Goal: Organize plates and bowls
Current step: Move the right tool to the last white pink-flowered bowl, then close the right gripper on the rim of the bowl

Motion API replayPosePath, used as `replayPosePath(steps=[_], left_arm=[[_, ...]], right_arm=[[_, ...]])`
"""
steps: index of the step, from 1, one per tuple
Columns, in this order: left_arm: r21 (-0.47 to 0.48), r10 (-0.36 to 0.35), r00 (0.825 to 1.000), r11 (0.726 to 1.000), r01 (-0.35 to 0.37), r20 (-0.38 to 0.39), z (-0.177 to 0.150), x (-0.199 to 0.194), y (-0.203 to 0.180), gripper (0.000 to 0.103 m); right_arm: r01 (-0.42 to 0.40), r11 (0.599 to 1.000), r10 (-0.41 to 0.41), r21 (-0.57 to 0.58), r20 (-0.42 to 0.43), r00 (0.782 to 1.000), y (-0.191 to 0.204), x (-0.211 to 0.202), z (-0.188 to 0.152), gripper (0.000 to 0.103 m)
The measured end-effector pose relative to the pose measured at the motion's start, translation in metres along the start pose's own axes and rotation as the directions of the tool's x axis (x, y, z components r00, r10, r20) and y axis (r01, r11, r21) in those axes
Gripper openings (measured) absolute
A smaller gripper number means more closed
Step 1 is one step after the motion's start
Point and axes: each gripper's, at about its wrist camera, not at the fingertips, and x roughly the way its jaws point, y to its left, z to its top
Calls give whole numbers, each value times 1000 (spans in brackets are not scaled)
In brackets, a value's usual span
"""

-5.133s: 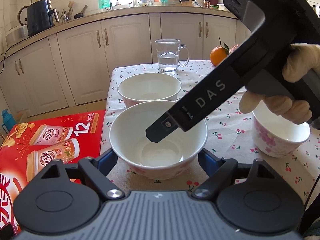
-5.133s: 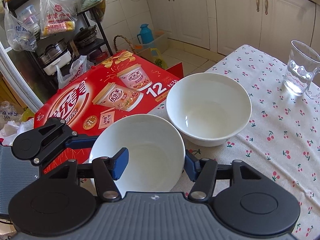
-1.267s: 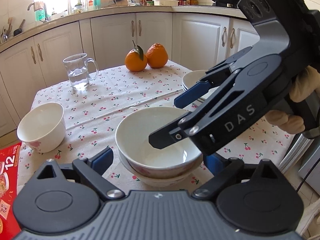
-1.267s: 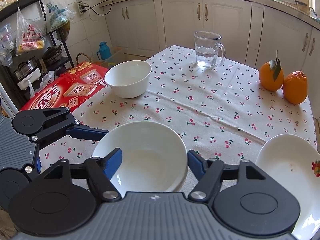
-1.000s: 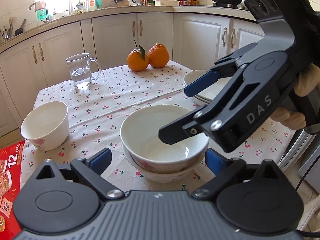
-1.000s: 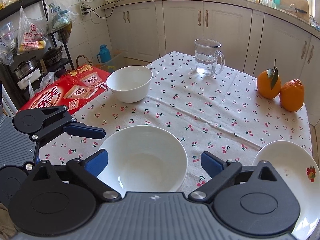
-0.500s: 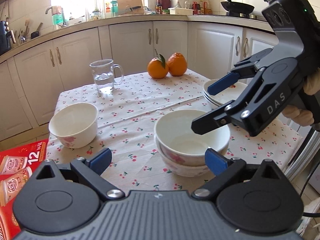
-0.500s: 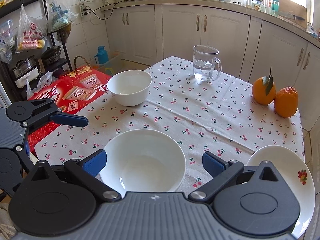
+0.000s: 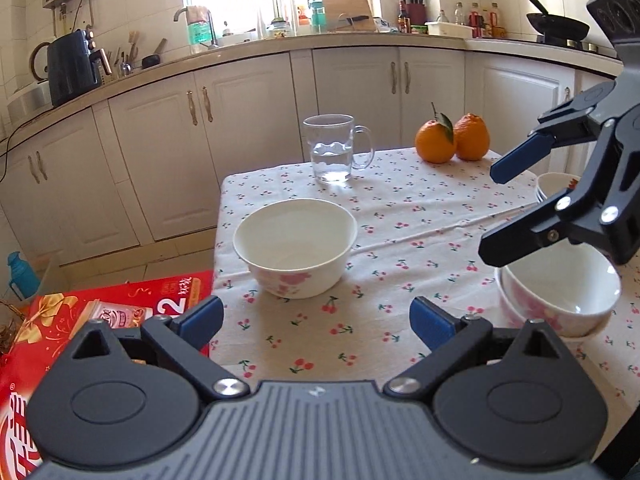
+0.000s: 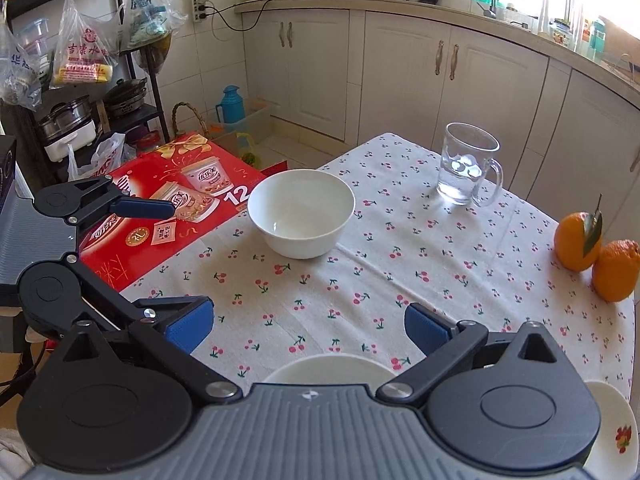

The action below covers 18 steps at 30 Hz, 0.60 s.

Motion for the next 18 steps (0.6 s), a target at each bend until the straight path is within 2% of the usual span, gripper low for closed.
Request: replayPosePath(steps=[5,10,18], left_arm=[[-5,26,1000,1000,-26,7,3,21,13,99],[-26,11,1000,1000,-11,-5,7,45,24,99],[9,-8,1000,1000,8,-23,9,76,20,99]], right_arm=[[-27,999,27,-31,-22,999,-7,23,28,103],[-72,997,70,-30,-69,995,-21,57,55,103],[-118,992,111,-42,-137,984,-31,109,80,103]])
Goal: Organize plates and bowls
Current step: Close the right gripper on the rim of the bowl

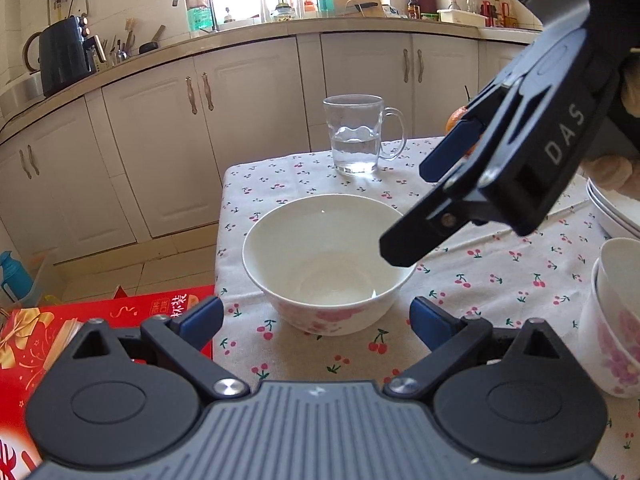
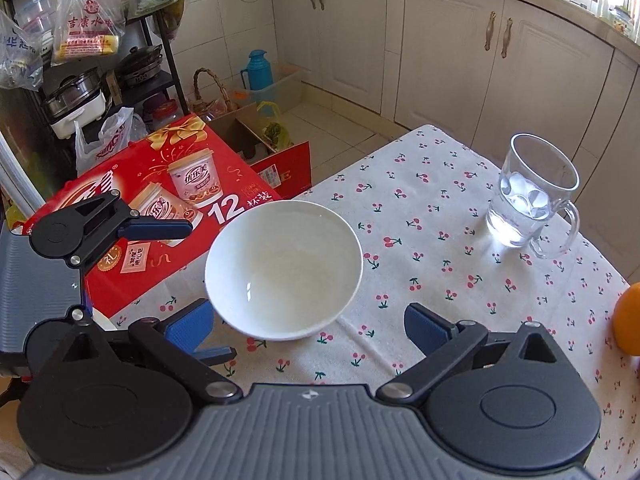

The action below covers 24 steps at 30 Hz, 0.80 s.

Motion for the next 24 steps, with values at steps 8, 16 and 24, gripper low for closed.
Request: replayPosePath(steps=[8,16,24], left_arm=[[30,4,1000,1000,-5,8,2,14,-6,99],[39,-8,1000,999,8,2,2,21,-8,91],[33,-21,1000,999,21,5,4,20,-7,89]], right_arm=[[-28,1000,28,-6,-33,999,-10,30,13,96],[-61,998,62,13,-46,997,-18,49,22,80],[-80,997,81,20,-42,996,-18,53,23,66]])
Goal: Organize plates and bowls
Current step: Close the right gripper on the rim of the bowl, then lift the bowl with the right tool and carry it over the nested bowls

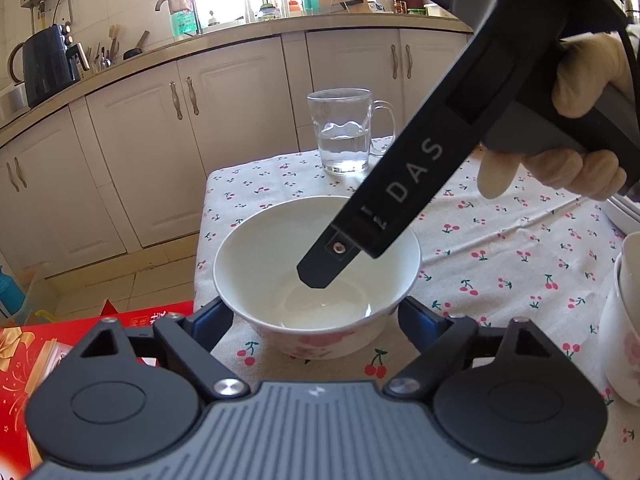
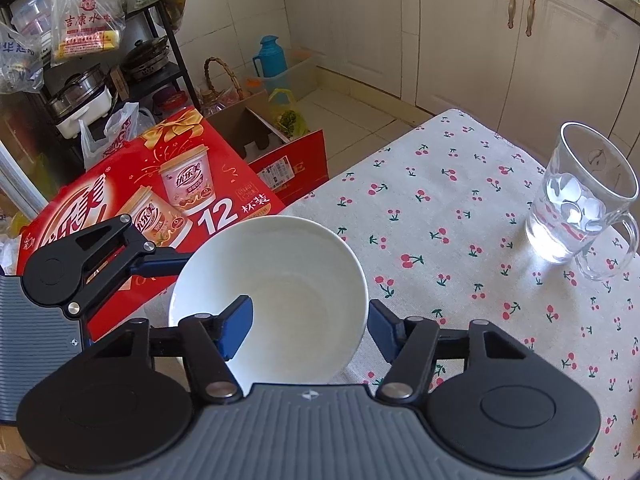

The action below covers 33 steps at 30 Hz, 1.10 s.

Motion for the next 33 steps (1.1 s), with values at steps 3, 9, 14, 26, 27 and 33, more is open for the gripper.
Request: replayPosePath(steps=[3,9,14,26,27,33], left_arm=[[-1,-1,1000,1000,1,-2,0,0,1,89],[-11,-7,1000,1000,7,-20,3,0,3,89],[-8,-12,999,1000,11,-30,7,-10,-3,89],[18,-47,999,999,47,-7,19,-64,-31,89],[22,-49,999,999,49,-3,19,-69,-33,89],[51,-73,997,996,71,19,24,-96,-53,89]], right_arm=[[-6,1000,6,2,4,1000,0,0,0,65],[-14,1000,14,10,9,1000,-1,-2,-1,65],[-24,1000,24,12,14,1000,2,-9,-4,65],[-52,999,51,12,54,997,18,-63,-31,65],[-54,998,53,15,58,997,19,-69,-34,65],[-54,998,52,18,97,994,30,-105,-54,65]])
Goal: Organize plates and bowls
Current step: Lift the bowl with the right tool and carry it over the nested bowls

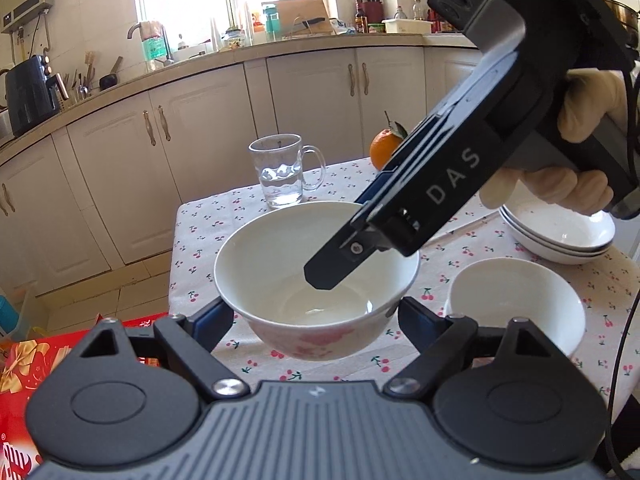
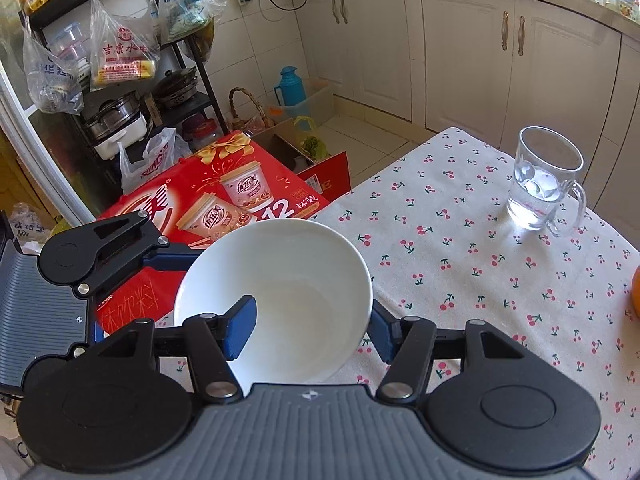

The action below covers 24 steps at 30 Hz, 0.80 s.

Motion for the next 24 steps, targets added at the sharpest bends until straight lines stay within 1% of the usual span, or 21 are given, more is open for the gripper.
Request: replayPosePath(steps=[10,19,24], left_arm=[[33,-80,997,996,79,20,5,-20,-36,89],[70,-149,988,987,147,28,6,-20,-62,89],[78,-171,985,983,169,16,2,-17,-73,89]], right_arm=[[50,999,-50,5,23,998,13,-50,-40,65],[95,994,-98,59,47,994,9,-83,-74,65],[113,990,-117,86,43,992,7,-91,-89,65]])
